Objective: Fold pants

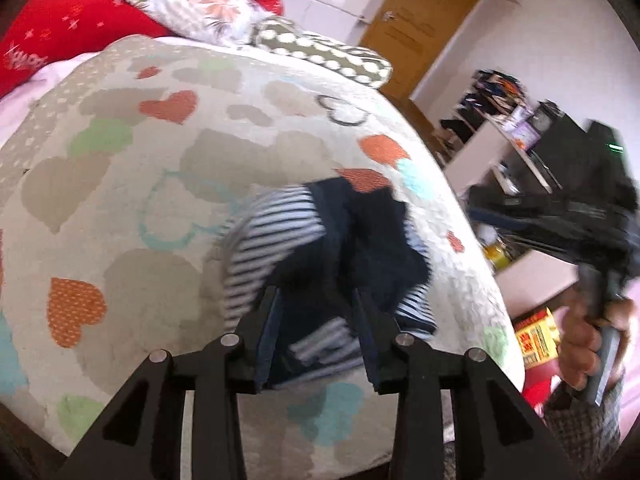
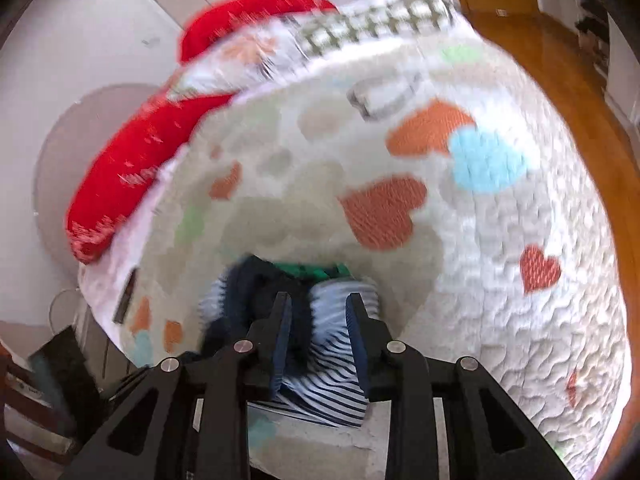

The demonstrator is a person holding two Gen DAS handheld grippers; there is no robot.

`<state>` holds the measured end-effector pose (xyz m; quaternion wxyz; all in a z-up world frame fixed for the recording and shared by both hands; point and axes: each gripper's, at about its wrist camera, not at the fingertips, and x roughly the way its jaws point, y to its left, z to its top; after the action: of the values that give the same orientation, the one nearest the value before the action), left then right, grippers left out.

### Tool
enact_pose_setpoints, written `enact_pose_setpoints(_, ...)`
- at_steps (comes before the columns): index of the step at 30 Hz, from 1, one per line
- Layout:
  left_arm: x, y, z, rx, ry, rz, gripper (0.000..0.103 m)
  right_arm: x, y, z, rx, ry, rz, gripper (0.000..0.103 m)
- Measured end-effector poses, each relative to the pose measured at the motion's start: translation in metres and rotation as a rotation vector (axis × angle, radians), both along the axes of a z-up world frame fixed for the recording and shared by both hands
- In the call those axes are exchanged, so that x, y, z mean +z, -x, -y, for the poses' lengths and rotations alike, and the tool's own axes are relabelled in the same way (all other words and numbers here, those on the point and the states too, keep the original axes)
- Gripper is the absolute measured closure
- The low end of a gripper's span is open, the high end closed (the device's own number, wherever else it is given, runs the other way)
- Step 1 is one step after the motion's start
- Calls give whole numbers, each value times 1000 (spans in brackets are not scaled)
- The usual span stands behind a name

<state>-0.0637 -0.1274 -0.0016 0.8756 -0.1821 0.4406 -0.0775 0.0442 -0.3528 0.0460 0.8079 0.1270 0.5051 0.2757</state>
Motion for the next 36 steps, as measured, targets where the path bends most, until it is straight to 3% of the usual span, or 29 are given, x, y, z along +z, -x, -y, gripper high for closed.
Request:
enact_pose_setpoints(1, -2, -2, -1, 13, -6, -11, 68, 5, 2, -3, 7, -17, 10, 71)
enact_pose_setpoints(3, -6, -2, -3, 22, -3, -18, 68, 11, 6, -12, 36, -28, 22, 43)
enact_pose_setpoints(4, -6, 0, -3, 19, 3, -17, 68, 10, 7, -20, 48, -10, 33, 38)
enact_pose_setpoints(12, -1, 6, -7, 41, -30, 12, 68, -33, 9, -43, 35, 100, 5, 37)
enact_pose_setpoints(13, 0, 6, -7, 43, -32, 16, 68, -38, 10, -45, 34, 108, -4, 39)
enact_pose_setpoints(14, 1, 6, -8, 46, -31, 21, 67, -42, 10, -46, 34, 112, -13, 51)
enact_pose_setpoints(15, 1, 6, -8, 48, -30, 21, 64, -46, 11, -48, 40, 106, -26, 74)
enact_pose_setpoints(17, 2, 5, -9, 54, -32, 18, 62, -53, 11, -50, 54, 93, -54, 92)
enact_pose_setpoints(24, 5, -3, 7, 6, -52, 21, 62, -37, 22, -23, 2, -16, -28, 96)
enact_pose_setpoints(28, -10, -13, 26, -35, -96, -14, 61, -40, 27, -8, -48, 64, -7, 100)
enact_pose_setpoints(32, -33, -17, 32, -35, -84, -72, 61, -53, 22, 3, -100, 142, -15, 100)
enact_pose_setpoints(33, -36, -17, 32, -30, -77, -76, 60, -51, 23, 7, -109, 132, -10, 99)
enact_pose_setpoints(36, -38, -16, 33, -19, -71, -68, 59, -31, 27, 9, -71, -31, 27, 98)
